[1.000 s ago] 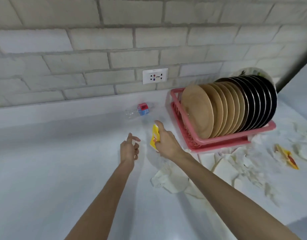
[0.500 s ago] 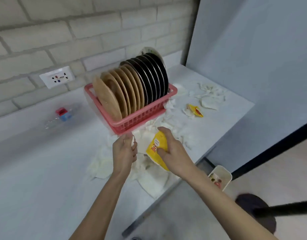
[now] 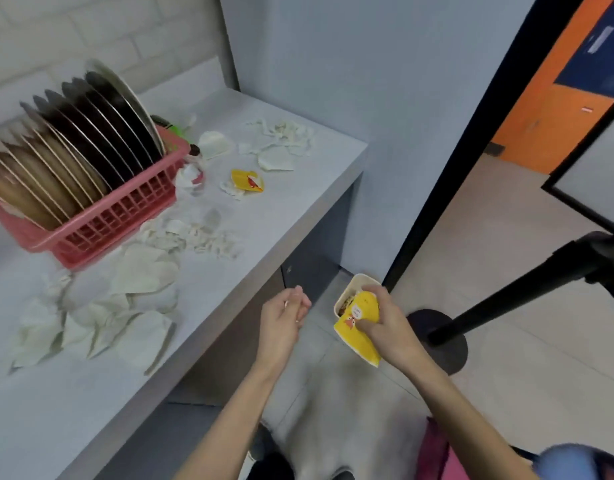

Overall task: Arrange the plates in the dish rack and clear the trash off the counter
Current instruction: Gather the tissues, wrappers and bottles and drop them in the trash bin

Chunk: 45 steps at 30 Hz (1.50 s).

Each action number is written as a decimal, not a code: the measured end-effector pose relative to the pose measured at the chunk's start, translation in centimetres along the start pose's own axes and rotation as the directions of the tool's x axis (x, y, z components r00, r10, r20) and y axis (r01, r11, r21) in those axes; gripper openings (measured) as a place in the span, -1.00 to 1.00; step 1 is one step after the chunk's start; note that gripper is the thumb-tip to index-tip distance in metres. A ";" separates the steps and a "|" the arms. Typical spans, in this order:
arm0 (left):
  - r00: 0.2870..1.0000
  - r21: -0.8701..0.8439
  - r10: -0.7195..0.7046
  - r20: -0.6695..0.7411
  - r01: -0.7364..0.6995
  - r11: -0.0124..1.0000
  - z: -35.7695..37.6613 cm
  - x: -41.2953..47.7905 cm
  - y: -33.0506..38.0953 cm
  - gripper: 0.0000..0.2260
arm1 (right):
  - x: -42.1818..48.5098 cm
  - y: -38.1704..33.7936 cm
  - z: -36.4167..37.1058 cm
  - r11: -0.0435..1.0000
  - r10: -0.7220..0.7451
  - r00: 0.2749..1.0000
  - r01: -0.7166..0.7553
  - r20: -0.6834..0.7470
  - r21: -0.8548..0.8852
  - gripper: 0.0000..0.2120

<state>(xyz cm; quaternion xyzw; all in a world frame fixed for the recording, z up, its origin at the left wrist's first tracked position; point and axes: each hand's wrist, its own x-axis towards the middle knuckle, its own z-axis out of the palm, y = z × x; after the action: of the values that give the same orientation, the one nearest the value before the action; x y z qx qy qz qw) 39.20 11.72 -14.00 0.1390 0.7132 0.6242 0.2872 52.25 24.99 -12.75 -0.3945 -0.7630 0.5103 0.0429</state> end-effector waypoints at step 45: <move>0.785 0.743 -0.568 0.247 0.223 0.631 25.5 41.7 -58.2 -0.67 | 43.8 50.6 9.3 0.562 0.684 0.728 -0.485 -0.047 0.670 -0.94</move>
<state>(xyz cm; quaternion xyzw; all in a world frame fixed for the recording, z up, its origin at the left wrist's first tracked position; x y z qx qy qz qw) 30.21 45.00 -81.69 0.2119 0.8126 0.1857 0.5102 46.11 54.82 -73.10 -0.6634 -0.3589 0.6472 0.1111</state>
